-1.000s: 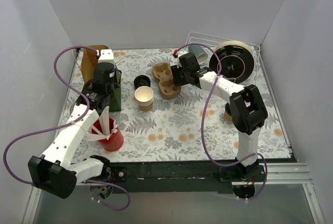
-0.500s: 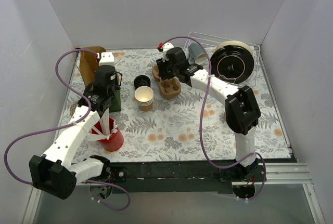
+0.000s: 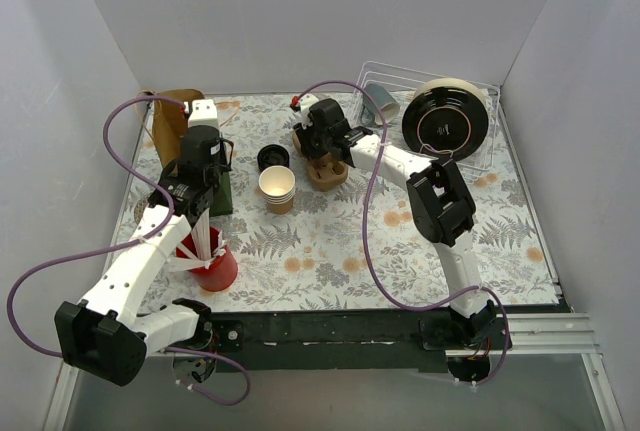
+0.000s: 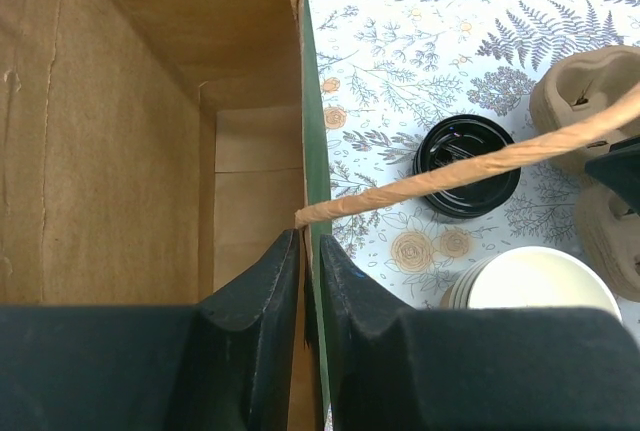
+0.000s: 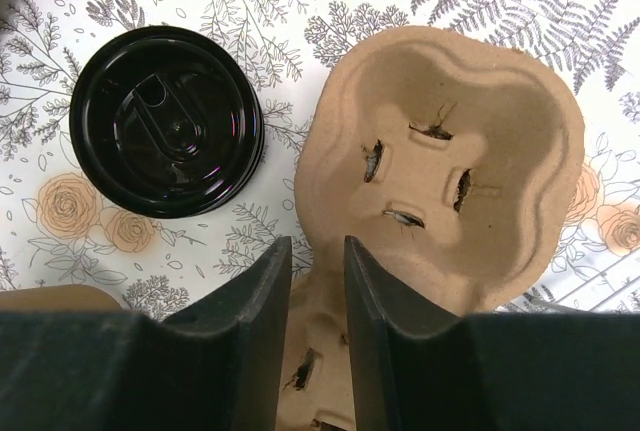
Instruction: Pack the takeout coffee
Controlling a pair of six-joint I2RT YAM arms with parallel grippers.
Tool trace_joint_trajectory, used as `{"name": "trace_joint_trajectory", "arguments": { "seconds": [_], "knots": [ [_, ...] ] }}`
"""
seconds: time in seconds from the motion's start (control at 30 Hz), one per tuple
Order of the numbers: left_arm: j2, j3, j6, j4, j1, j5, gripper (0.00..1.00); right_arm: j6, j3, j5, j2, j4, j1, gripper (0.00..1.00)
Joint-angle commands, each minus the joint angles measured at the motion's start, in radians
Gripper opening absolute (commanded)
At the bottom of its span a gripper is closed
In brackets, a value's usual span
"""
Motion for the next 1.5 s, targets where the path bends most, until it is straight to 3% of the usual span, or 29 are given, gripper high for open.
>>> {"name": "trace_joint_trajectory", "arguments": {
  "seconds": [0.0,0.27,0.4,0.57,0.7,0.9,1.3,1.37,1.47],
  "knots": [
    [-0.032,-0.008,-0.002,0.009,0.001,-0.002,0.15,-0.044,0.052,0.005,0.009,0.011,0.009,0.34],
    [-0.032,-0.009,0.001,0.009,0.001,-0.01,0.15,-0.044,0.081,0.025,0.049,-0.027,0.012,0.33],
    [-0.032,-0.006,0.001,0.009,0.001,-0.012,0.15,-0.038,0.08,0.048,0.045,-0.03,0.01,0.24],
    [-0.023,-0.009,0.0,0.009,0.001,-0.013,0.15,-0.029,0.071,0.032,0.017,-0.023,0.01,0.28],
    [-0.022,-0.006,-0.002,0.009,0.001,-0.01,0.15,-0.036,0.06,0.022,-0.004,-0.011,0.01,0.11],
    [-0.015,-0.008,-0.005,0.009,0.001,-0.007,0.15,-0.024,0.029,0.0,-0.061,0.003,0.01,0.15],
    [-0.017,-0.003,-0.005,0.007,0.001,-0.002,0.15,0.013,-0.032,-0.07,-0.109,0.086,0.0,0.12],
    [-0.015,-0.003,-0.005,0.009,0.001,-0.001,0.15,0.01,-0.034,-0.052,-0.098,0.075,0.0,0.05],
    [-0.012,-0.003,-0.003,0.009,0.001,0.001,0.15,-0.013,0.029,0.059,-0.084,-0.024,0.012,0.03]
  ]
}}
